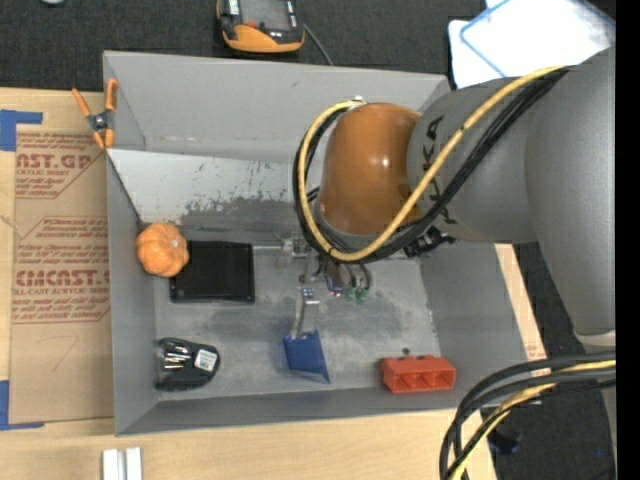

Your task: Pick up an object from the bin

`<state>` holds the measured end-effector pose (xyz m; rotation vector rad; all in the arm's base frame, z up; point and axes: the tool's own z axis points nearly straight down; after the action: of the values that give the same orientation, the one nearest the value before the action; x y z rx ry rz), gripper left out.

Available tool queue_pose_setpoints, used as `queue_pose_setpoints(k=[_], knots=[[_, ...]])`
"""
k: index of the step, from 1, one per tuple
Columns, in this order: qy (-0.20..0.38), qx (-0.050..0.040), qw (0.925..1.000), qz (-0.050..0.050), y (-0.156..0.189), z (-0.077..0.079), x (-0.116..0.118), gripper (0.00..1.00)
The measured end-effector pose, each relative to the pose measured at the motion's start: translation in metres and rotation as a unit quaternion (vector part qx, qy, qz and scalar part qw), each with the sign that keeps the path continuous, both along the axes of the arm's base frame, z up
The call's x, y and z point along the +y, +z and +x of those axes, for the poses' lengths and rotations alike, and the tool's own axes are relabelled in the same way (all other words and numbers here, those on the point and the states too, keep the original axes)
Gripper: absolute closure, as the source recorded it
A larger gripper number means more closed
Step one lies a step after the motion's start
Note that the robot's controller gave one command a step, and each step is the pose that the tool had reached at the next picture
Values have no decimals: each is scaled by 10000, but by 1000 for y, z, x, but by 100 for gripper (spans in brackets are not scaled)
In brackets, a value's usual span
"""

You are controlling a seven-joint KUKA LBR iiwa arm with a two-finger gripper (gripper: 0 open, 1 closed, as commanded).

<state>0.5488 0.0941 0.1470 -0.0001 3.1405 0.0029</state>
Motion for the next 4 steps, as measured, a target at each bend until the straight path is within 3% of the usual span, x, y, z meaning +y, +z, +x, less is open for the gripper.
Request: queue_pose_setpoints(k=[1, 2, 3, 4], knots=[[1, 0, 10000, 0, 0, 0, 0, 0], [665, 15, 9978, -2, -60, -43, -69, 0], [718, -47, 9974, 9, -45, -23, -59, 100], [718, -46, 9974, 11, -45, -23, -59, 100]])
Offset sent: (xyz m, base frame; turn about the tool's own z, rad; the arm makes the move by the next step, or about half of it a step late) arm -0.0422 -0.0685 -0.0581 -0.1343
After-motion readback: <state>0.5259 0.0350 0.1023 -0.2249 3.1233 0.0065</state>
